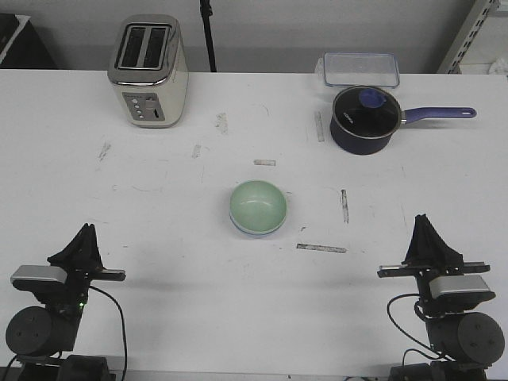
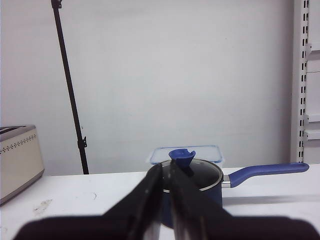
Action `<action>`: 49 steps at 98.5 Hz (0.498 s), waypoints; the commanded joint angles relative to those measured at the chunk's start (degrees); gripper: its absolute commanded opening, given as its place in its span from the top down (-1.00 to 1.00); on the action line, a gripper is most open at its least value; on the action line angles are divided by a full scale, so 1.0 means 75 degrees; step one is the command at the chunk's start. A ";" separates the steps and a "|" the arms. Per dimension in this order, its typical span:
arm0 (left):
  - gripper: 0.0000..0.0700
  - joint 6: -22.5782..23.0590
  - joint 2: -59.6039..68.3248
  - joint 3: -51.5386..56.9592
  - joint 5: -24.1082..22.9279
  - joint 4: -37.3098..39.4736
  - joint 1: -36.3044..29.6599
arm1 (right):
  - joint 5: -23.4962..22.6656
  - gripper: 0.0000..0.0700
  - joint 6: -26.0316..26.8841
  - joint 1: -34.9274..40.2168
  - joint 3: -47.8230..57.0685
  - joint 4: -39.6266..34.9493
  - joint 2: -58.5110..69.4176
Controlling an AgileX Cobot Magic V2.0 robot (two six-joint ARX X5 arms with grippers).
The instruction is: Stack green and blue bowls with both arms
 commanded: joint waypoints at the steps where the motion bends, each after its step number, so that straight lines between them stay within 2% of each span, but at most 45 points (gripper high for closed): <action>1: 1.00 0.0221 -0.0154 -0.0274 0.0073 0.0548 0.0003 | 0.0020 0.97 0.0020 0.0003 0.0026 0.0096 0.0000; 49: 1.00 0.0233 -0.1145 -0.1658 0.0131 0.0493 0.0353 | 0.0020 0.97 0.0020 0.0003 0.0026 0.0096 0.0000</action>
